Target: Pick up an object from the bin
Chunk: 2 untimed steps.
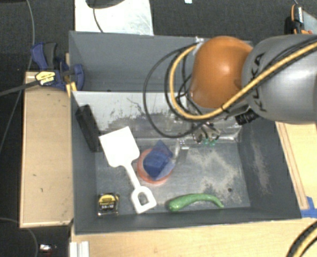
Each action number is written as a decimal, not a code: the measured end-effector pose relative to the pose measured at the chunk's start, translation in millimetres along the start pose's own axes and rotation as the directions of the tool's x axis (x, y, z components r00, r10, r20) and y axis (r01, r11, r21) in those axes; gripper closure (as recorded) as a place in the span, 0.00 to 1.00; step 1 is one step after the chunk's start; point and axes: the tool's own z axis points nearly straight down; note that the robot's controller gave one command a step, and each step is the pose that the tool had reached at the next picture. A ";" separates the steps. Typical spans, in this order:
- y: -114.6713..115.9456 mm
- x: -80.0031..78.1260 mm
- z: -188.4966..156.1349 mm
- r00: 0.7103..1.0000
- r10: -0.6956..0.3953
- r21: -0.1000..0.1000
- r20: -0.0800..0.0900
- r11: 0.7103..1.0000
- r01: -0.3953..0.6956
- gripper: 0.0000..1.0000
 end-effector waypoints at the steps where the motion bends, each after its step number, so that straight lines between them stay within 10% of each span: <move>1: -0.5 -1.8 -4.3 1.000 0.003 0.000 0.008 1.000 -0.003 0.00; 2: 8.4 -8.8 86.0 1.000 -0.021 -0.004 0.006 1.000 0.021 0.00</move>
Offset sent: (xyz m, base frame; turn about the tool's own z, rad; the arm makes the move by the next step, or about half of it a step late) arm 0.0069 0.0074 -0.1094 -0.0227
